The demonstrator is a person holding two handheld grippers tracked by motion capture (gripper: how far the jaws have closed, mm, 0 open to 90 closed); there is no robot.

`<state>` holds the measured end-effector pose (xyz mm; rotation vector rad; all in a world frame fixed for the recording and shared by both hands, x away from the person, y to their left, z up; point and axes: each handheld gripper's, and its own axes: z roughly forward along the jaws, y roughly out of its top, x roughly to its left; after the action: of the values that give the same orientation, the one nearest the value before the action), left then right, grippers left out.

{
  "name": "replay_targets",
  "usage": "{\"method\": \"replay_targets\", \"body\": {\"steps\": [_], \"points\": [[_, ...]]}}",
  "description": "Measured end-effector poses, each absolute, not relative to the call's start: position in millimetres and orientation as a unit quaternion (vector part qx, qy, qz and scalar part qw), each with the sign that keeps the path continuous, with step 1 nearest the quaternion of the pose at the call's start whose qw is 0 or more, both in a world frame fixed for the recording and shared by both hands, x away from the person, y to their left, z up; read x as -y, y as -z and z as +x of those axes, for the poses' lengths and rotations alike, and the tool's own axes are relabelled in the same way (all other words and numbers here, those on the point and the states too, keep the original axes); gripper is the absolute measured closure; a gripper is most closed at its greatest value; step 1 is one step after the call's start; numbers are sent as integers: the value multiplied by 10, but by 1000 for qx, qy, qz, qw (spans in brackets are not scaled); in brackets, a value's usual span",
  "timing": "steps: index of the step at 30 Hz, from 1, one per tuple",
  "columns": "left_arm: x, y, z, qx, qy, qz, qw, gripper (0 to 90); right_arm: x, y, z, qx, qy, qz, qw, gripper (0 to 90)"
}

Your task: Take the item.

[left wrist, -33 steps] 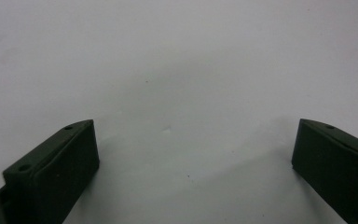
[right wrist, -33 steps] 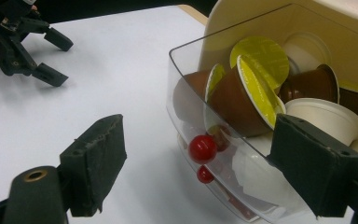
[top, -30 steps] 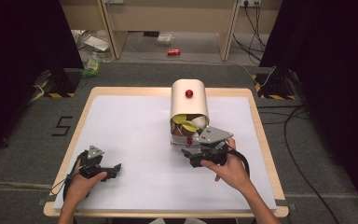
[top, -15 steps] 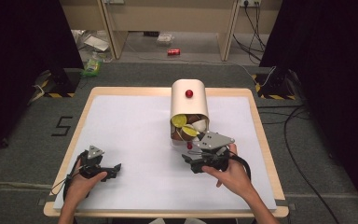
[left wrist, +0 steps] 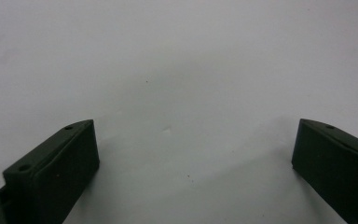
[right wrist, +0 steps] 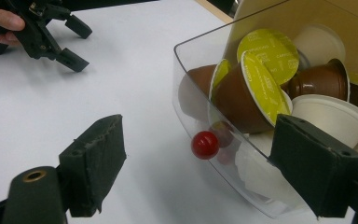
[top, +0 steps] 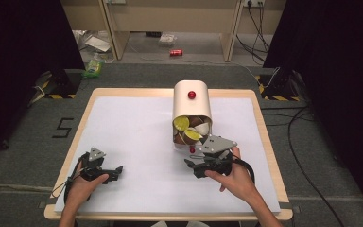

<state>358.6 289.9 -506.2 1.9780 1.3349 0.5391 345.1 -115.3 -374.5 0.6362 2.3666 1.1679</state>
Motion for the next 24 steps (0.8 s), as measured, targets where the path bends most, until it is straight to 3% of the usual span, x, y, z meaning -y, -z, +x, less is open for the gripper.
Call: {"method": "replay_targets", "body": {"steps": [24], "points": [[-2899,5063,3587,-513,-207,760,341,0,1194,3707,3452,-847,-436,238,191,200]]}}
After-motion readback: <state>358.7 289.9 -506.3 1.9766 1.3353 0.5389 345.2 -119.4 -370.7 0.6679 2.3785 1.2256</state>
